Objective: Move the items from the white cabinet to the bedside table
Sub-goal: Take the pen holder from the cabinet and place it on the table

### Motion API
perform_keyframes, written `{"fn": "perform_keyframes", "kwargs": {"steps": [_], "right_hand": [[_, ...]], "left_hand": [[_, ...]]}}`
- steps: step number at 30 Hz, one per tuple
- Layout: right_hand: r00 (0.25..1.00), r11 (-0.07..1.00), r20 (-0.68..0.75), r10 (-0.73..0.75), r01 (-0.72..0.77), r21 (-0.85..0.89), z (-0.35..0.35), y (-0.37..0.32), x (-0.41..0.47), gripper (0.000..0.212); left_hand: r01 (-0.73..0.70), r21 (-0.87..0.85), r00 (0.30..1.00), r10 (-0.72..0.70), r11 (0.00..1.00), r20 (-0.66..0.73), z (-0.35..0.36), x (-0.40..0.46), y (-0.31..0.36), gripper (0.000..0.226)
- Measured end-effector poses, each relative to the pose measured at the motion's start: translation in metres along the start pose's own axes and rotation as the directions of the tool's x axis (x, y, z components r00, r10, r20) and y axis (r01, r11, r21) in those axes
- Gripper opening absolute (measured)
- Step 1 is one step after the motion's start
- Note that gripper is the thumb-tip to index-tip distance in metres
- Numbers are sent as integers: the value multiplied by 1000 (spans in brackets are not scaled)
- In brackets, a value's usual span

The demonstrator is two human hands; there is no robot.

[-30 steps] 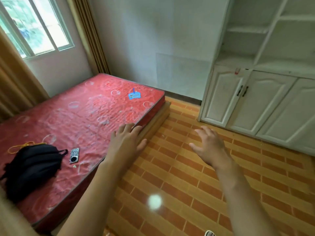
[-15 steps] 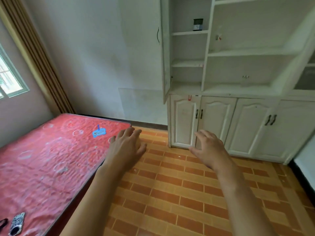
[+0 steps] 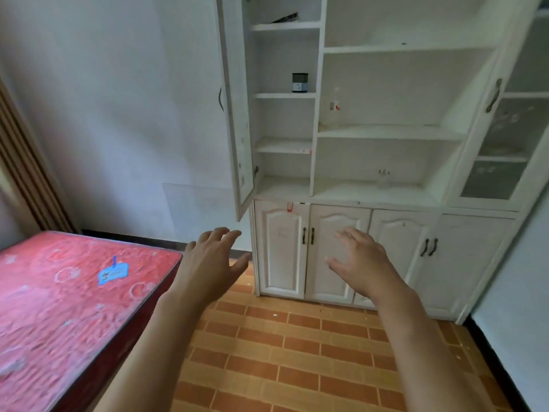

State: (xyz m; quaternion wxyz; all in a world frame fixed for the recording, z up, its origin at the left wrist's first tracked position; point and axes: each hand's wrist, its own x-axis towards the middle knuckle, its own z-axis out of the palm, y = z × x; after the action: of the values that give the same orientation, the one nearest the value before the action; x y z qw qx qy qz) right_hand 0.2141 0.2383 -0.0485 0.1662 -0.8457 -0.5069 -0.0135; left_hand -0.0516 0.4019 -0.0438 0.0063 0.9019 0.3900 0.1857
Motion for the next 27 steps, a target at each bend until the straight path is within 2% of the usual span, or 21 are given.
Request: {"fn": "perform_keyframes", "kwargs": {"steps": [9, 21, 27], "right_hand": [[997, 997, -22, 73, -74, -38, -6, 32, 86, 68], [978, 985, -114, 172, -174, -9, 5, 23, 280, 69], [978, 986, -126, 166, -166, 10, 20, 10, 357, 67]], "left_hand": [[-59, -84, 998, 58, 995, -21, 34, 124, 5, 64], [-211, -156, 977, 200, 965, -79, 67, 341, -53, 63], [-261, -151, 965, 251, 954, -79, 83, 424, -83, 63]]}}
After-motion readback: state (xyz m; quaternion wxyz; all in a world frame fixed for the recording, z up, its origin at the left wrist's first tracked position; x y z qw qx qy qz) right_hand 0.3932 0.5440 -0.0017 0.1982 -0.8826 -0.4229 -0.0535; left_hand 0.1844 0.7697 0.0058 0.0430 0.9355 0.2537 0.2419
